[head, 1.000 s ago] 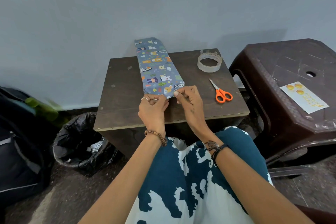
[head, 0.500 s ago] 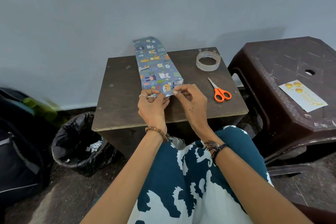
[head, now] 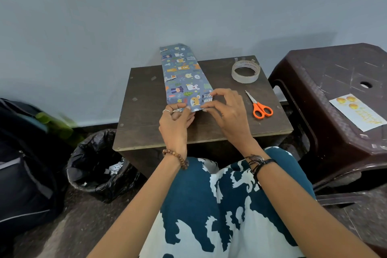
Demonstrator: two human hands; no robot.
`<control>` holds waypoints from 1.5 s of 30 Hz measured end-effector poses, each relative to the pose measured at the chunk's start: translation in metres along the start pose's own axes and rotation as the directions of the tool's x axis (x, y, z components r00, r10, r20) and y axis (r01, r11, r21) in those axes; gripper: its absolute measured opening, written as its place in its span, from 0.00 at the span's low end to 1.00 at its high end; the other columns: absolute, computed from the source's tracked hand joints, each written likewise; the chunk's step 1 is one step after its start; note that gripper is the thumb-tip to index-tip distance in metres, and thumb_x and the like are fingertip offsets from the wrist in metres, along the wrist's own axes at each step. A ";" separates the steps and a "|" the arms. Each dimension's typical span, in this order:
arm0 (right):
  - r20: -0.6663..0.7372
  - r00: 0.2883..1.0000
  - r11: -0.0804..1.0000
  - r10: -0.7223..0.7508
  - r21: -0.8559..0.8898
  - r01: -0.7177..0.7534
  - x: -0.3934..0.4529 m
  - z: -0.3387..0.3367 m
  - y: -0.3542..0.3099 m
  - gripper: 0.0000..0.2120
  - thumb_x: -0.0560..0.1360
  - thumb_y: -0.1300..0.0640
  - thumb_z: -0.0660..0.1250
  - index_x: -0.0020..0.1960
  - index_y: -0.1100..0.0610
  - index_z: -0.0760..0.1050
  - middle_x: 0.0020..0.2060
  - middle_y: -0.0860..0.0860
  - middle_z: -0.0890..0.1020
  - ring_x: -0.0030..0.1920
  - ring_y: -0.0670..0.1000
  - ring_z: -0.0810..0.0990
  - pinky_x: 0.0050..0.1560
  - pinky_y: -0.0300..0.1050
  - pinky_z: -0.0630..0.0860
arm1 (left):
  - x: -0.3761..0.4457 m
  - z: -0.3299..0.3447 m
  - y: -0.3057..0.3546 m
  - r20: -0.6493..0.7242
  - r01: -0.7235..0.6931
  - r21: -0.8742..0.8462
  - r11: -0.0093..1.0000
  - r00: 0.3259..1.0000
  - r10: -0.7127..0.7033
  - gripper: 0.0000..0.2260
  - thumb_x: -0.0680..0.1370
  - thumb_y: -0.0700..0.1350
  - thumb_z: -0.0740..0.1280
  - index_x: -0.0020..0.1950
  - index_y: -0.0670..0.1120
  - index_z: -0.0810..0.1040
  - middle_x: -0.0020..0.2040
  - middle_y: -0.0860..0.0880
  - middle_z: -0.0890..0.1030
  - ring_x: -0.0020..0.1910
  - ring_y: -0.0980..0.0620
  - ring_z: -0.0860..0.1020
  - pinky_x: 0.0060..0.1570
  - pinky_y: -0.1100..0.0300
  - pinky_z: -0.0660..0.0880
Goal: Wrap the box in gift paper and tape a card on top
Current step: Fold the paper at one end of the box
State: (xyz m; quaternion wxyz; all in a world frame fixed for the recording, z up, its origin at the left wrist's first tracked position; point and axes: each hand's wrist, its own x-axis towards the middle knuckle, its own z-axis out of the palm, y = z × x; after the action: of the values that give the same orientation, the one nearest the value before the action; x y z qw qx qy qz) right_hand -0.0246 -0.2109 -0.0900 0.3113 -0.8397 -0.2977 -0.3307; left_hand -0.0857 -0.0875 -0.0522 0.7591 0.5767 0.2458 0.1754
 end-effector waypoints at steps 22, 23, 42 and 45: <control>0.175 0.984 0.998 0.019 0.050 -0.029 0.008 -0.006 0.012 0.08 0.76 0.55 0.62 0.47 0.58 0.77 0.61 0.55 0.75 0.61 0.50 0.68 0.58 0.47 0.68 | 0.063 -0.035 0.008 0.803 -0.858 0.463 -0.224 0.299 0.515 0.12 0.77 0.53 0.61 0.48 0.47 0.79 0.58 0.43 0.77 0.58 0.46 0.71 0.57 0.49 0.71; 0.176 0.984 0.998 0.016 0.064 -0.027 0.009 -0.006 0.012 0.08 0.76 0.56 0.62 0.47 0.59 0.77 0.61 0.55 0.75 0.61 0.50 0.68 0.59 0.46 0.67 | 0.063 -0.035 0.008 0.800 -0.871 0.465 -0.159 0.336 0.497 0.12 0.77 0.52 0.61 0.47 0.46 0.79 0.60 0.43 0.76 0.60 0.47 0.71 0.59 0.49 0.71; 0.212 0.937 0.834 0.276 0.433 -0.343 0.020 -0.004 0.013 0.26 0.72 0.52 0.71 0.67 0.50 0.69 0.70 0.49 0.66 0.69 0.45 0.66 0.65 0.40 0.70 | 0.069 -0.025 0.002 0.642 -0.864 0.493 0.101 0.440 0.628 0.07 0.75 0.39 0.63 0.43 0.39 0.81 0.53 0.45 0.83 0.58 0.50 0.77 0.64 0.49 0.68; 0.299 0.909 0.759 0.290 0.507 -0.409 0.022 -0.003 0.014 0.26 0.70 0.53 0.73 0.66 0.44 0.69 0.73 0.49 0.64 0.71 0.43 0.64 0.64 0.44 0.72 | 0.069 -0.027 0.003 0.643 -0.861 0.497 0.114 0.452 0.618 0.08 0.76 0.40 0.62 0.44 0.39 0.80 0.53 0.44 0.82 0.58 0.48 0.78 0.64 0.48 0.68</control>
State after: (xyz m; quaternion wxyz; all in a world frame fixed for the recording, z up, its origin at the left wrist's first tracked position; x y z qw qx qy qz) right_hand -0.0030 -0.2155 -0.0768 0.5676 -0.7811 -0.2484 -0.0775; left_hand -0.0447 -0.0270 -0.0674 0.2516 0.9011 -0.1403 0.3242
